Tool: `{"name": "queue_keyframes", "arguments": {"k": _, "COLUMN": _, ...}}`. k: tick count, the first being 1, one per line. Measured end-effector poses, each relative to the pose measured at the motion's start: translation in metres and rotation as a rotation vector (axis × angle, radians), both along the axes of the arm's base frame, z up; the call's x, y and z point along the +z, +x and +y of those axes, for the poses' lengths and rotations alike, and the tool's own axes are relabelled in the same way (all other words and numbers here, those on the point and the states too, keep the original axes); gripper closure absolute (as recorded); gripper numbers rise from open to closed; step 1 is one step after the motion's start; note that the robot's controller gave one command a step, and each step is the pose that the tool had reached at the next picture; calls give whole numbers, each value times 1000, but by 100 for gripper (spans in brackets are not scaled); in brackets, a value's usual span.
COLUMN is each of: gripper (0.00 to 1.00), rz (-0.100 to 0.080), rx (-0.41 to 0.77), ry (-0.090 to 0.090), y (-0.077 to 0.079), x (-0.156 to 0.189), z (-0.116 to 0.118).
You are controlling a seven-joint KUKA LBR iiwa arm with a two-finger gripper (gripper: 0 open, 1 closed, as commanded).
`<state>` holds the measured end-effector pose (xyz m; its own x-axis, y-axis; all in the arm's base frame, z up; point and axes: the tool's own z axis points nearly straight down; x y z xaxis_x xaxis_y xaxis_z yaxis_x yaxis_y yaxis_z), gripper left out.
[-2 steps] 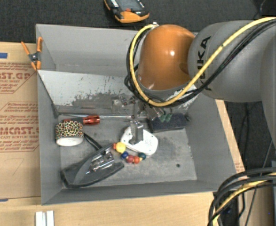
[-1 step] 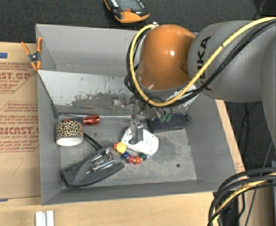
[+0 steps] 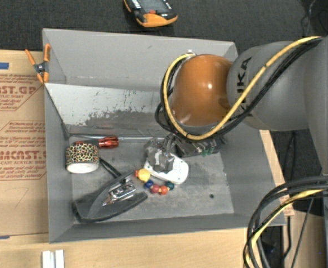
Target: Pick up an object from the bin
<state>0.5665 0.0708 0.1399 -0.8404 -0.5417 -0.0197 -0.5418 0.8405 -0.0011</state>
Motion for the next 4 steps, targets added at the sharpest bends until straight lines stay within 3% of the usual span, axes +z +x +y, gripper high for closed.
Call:
{"name": "queue_keyframes", "arguments": {"k": 1, "gripper": 100, "rz": 0, "rx": 0, "ry": 1, "y": 0, "x": 0, "z": 0}}
{"name": "queue_keyframes", "arguments": {"k": 2, "gripper": 100, "rz": 2, "rx": -49, "ry": 5, "y": 12, "x": -69, "z": 7}}
{"name": "queue_keyframes", "arguments": {"k": 3, "gripper": 0, "rz": -9, "rx": -41, "ry": 4, "y": 5, "x": -53, "z": -7}}
{"name": "queue_keyframes", "arguments": {"k": 4, "gripper": 0, "rz": -9, "rx": -41, "ry": 4, "y": 5, "x": -53, "z": -7}}
